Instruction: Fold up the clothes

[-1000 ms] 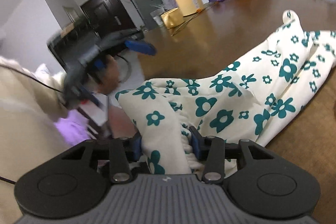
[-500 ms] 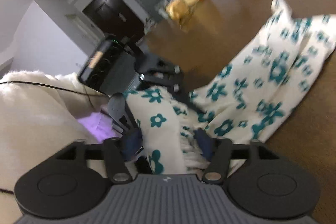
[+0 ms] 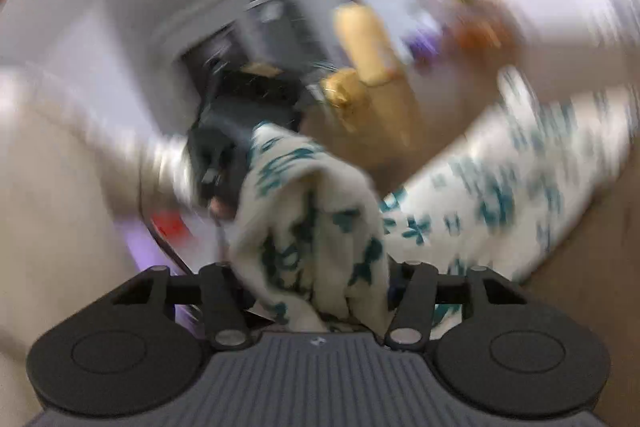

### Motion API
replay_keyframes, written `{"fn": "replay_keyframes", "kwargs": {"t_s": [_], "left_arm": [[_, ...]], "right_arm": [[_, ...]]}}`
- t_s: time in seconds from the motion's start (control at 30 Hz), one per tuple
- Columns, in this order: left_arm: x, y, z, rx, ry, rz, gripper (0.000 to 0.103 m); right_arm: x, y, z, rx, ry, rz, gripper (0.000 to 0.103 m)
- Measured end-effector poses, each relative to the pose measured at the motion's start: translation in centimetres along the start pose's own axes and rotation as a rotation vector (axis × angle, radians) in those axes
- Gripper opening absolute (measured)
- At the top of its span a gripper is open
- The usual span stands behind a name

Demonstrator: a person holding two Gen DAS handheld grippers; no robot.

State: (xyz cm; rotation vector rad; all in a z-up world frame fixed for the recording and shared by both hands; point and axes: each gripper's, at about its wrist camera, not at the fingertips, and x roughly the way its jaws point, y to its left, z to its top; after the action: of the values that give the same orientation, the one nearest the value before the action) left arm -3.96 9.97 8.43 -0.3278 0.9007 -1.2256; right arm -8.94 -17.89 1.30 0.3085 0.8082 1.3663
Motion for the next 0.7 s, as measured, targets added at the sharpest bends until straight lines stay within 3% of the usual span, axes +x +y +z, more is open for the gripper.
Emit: {"fn": "replay_keyframes", "kwargs": {"t_s": [0.13,0.2,0.3,0.33,0.37,0.5,0.6,0.7], "left_arm": [[-0.7,1.3,1.0,-0.122,-0.099,0.064,0.058],[-1.4,1.3,1.1,-0.147,-0.143,0.102,0.062],[-1.4,1.9,1.7,-0.197,-0.183,0.167,0.063],[-1.3,2.2,1.8,-0.213,-0.191,0.191,0.063],[-1.1,2.5,1.9,-0.226,-0.200,0.216,0.063],[-2.1,2.2,1.9,-0.197,-0.236,0.266,0.067],[-3.7,1.3,2.1,-0.139,-0.304,0.378,0.076],[-4.2,-0.3,2.6,-0.039,-0.370,0.535,0.075]], "right_arm": [[-1.0,-2.6,0.5,0.252,-0.082,0.057,0.045],[-1.5,-3.2,1.0,0.297,-0.141,0.057,0.042],[-1.5,-3.7,1.3,0.323,-0.182,-0.033,0.047],[-1.4,-3.8,1.3,0.332,-0.189,-0.077,0.056],[-1.3,-3.8,1.3,0.338,-0.195,-0.137,0.059],[-2.6,-2.5,1.2,0.280,-0.234,-0.287,0.060],[-3.7,-0.1,1.6,0.176,-0.315,-0.498,0.060],[-3.9,2.9,2.4,0.022,-0.409,-0.707,0.060]]}}
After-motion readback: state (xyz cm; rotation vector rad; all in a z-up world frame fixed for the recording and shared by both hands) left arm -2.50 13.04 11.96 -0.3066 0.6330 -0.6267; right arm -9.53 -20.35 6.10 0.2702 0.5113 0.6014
